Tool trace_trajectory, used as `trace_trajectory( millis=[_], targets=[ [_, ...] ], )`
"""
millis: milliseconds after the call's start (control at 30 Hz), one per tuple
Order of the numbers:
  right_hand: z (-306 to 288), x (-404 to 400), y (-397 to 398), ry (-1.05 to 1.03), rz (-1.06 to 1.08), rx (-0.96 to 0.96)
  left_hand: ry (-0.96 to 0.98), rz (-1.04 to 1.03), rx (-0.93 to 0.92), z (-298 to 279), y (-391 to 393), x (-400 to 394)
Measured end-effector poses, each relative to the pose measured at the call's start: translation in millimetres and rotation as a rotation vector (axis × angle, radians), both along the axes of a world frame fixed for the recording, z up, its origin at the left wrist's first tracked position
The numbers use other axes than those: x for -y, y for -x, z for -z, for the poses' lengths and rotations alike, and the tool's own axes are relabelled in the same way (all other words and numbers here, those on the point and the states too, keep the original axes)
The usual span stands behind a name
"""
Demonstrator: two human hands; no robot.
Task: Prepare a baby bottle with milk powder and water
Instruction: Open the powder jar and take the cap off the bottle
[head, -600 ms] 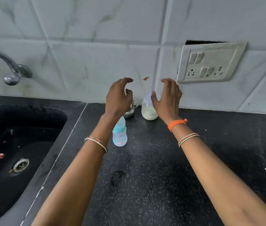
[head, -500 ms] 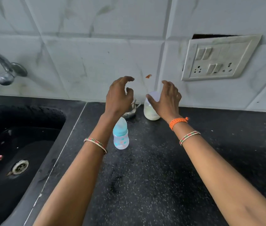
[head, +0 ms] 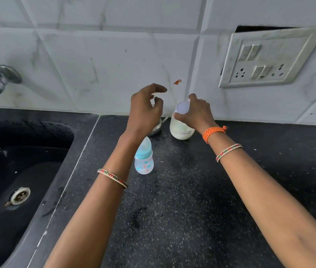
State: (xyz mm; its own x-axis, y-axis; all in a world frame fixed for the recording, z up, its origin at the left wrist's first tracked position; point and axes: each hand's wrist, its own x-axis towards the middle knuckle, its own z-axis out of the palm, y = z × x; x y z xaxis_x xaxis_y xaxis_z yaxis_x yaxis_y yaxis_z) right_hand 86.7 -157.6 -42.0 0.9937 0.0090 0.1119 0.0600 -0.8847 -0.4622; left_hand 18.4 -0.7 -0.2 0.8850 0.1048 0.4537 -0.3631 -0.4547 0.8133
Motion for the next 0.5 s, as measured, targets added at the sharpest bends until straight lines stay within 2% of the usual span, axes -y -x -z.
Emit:
trace_trajectory(
  millis=[133,233,400,500],
  targets=[
    [-12,3,45,0.038,-0.007,0.069,0.166,0.065,-0.059,2,45,20],
    [-15,7,86,0.028,-0.019,0.079,0.219,0.119,-0.188,27,80,30],
    [-3,11,153,0.112,-0.063,0.053,0.023,0.199,-0.418,88,123,33],
    [5,7,181,0.143,-0.077,0.041,0.057,0.270,-0.444,112,140,41]
  ],
)
